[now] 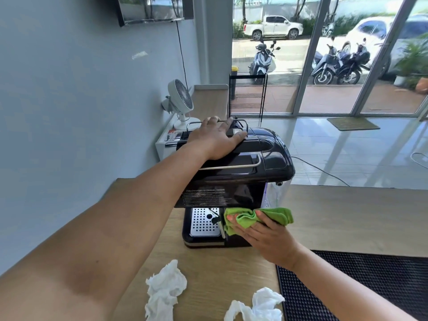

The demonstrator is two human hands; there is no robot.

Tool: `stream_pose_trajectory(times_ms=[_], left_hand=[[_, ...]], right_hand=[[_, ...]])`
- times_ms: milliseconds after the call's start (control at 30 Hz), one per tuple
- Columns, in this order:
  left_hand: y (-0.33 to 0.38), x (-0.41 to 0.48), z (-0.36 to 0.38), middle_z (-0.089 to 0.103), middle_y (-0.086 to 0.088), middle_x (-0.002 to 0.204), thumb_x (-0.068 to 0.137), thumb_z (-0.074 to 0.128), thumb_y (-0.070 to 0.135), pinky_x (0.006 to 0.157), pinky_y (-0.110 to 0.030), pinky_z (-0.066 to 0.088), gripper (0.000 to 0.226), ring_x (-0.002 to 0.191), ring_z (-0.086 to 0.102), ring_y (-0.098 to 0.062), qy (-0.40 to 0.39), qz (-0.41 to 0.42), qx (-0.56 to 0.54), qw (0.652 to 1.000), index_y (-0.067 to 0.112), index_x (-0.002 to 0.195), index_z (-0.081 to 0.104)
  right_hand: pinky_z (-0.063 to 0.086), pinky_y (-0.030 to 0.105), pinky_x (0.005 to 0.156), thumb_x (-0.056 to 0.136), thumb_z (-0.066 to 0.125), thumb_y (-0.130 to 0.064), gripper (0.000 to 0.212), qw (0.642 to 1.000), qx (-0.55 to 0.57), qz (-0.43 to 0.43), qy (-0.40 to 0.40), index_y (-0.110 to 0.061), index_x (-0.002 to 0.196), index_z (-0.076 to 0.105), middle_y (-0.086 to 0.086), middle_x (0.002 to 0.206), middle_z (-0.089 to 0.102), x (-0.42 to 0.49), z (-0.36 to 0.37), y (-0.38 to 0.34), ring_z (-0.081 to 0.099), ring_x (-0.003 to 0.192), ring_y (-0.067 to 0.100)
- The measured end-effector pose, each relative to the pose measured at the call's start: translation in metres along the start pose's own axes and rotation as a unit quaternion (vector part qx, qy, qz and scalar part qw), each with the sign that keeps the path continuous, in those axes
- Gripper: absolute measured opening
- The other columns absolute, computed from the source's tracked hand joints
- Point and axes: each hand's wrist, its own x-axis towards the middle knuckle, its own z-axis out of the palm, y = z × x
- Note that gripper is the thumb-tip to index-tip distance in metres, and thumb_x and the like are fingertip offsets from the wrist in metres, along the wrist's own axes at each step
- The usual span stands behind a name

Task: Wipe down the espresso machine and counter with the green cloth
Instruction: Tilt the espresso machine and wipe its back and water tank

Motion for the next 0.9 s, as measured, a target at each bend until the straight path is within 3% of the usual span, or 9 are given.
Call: stream_pose_trajectory(times_ms=[100,233,333,467,567,633,700,800,900], left_hand=[[0.001,-0.001,0.0,0.007,-0.003,0.162,0.085,0.015,0.078,0.116,-0.05,0.011,0.077,0.149,0.004,-0.024,-0.003,0.0,0.003,1.0,0.04,0.152,0.01],[0.001,0.001,0.001,0.008,-0.002,0.162,0.085,0.016,0.078,0.116,-0.05,0.013,0.077,0.149,0.004,-0.024,-0.001,-0.003,0.002,1.0,0.04,0.151,0.011],[-0.001,0.003,0.002,0.007,-0.001,0.162,0.083,0.015,0.079,0.115,-0.051,0.013,0.078,0.149,0.003,-0.023,-0.003,-0.003,0.001,1.0,0.041,0.151,0.011],[-0.003,0.004,0.004,0.007,0.0,0.161,0.082,0.014,0.081,0.115,-0.052,0.015,0.078,0.149,0.003,-0.022,-0.006,-0.004,-0.004,1.0,0.043,0.15,0.011],[-0.002,0.003,0.004,0.007,0.001,0.161,0.082,0.013,0.08,0.115,-0.052,0.015,0.077,0.149,0.003,-0.022,-0.005,-0.002,0.0,1.0,0.043,0.15,0.012],[-0.002,0.002,0.004,0.006,0.001,0.161,0.083,0.013,0.08,0.115,-0.052,0.014,0.077,0.149,0.001,-0.022,-0.006,-0.001,0.0,1.0,0.043,0.15,0.011],[-0.002,0.002,0.004,0.006,0.001,0.162,0.082,0.012,0.08,0.115,-0.053,0.014,0.077,0.149,-0.001,-0.022,-0.008,0.0,0.0,1.0,0.044,0.15,0.011],[-0.001,0.002,0.003,0.005,0.002,0.161,0.083,0.013,0.079,0.115,-0.053,0.013,0.075,0.149,-0.002,-0.02,-0.01,-0.001,-0.003,1.0,0.045,0.15,0.011],[-0.001,0.001,0.002,0.005,0.002,0.161,0.084,0.014,0.079,0.115,-0.053,0.013,0.074,0.149,-0.002,-0.018,-0.012,0.0,-0.008,1.0,0.045,0.15,0.011]], right_hand=[[0.01,0.044,0.121,0.093,0.027,-0.007,0.058,1.0,0.002,-0.008,0.013,-0.011,0.151,0.028,-0.005,0.15,0.046,0.003,-0.008,0.009,0.057,0.123,0.013],[0.013,0.044,0.119,0.089,0.045,-0.02,0.067,0.991,0.001,0.084,0.101,-0.014,0.153,0.027,-0.002,0.158,0.029,0.03,-0.021,0.037,0.044,0.134,0.015],[0.011,0.045,0.119,0.085,0.052,-0.029,0.072,0.99,-0.006,0.097,0.106,-0.015,0.152,0.03,-0.003,0.158,0.029,0.031,-0.01,0.033,0.041,0.135,0.014],[0.01,0.043,0.119,0.086,0.041,-0.021,0.065,1.0,0.004,0.017,0.023,-0.015,0.151,0.033,-0.007,0.152,0.039,0.008,0.016,0.007,0.048,0.126,0.012],[0.004,0.042,0.122,0.086,0.04,-0.016,0.052,0.992,0.032,-0.071,-0.1,-0.025,0.133,0.06,-0.011,0.134,0.061,-0.01,0.026,-0.01,0.059,0.117,0.009],[0.001,0.041,0.122,0.086,0.043,-0.018,0.045,0.98,0.035,-0.121,-0.154,-0.028,0.123,0.066,-0.013,0.127,0.065,-0.018,0.029,-0.016,0.061,0.117,0.007],[-0.001,0.04,0.121,0.085,0.047,-0.018,0.042,0.966,0.023,-0.18,-0.182,-0.03,0.12,0.069,-0.016,0.128,0.064,-0.022,0.03,-0.021,0.056,0.123,0.005],[0.004,0.037,0.123,0.077,0.068,-0.03,0.038,0.949,0.044,-0.241,-0.198,-0.031,0.115,0.072,-0.02,0.127,0.063,-0.013,0.03,-0.029,0.051,0.129,0.005],[0.001,0.039,0.12,0.088,0.057,-0.03,0.047,0.945,0.084,-0.251,-0.194,-0.025,0.135,0.058,-0.015,0.146,0.047,0.011,0.027,-0.047,0.029,0.145,0.012]])
